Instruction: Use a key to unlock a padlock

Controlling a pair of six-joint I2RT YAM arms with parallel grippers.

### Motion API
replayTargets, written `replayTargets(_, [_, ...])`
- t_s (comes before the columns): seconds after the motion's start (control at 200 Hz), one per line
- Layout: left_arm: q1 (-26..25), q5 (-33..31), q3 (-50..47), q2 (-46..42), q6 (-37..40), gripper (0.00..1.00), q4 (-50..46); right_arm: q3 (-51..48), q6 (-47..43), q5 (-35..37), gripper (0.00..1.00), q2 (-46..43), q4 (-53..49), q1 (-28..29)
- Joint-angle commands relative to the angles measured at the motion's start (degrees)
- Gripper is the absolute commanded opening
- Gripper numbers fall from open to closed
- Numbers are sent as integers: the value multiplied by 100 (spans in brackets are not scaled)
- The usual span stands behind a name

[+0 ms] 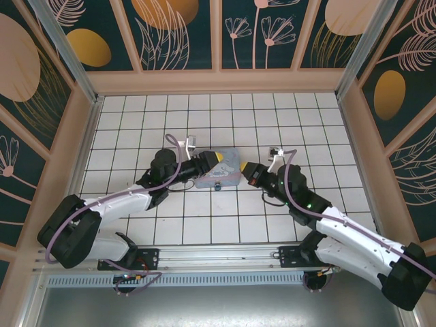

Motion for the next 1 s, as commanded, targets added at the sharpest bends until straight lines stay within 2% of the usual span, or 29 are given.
replayTargets(0.0, [-11,470,262,124,285,58,25,-101,-34,-373,0,180,530,-15])
replayTargets(0.405, [-13,794,322,409,160,54,144,292,-6,-383,0,1161,1114,207])
replayTargets(0.996, [-12,786,300,571,157,42,179,418,-24,-303,0,1340,1208,378])
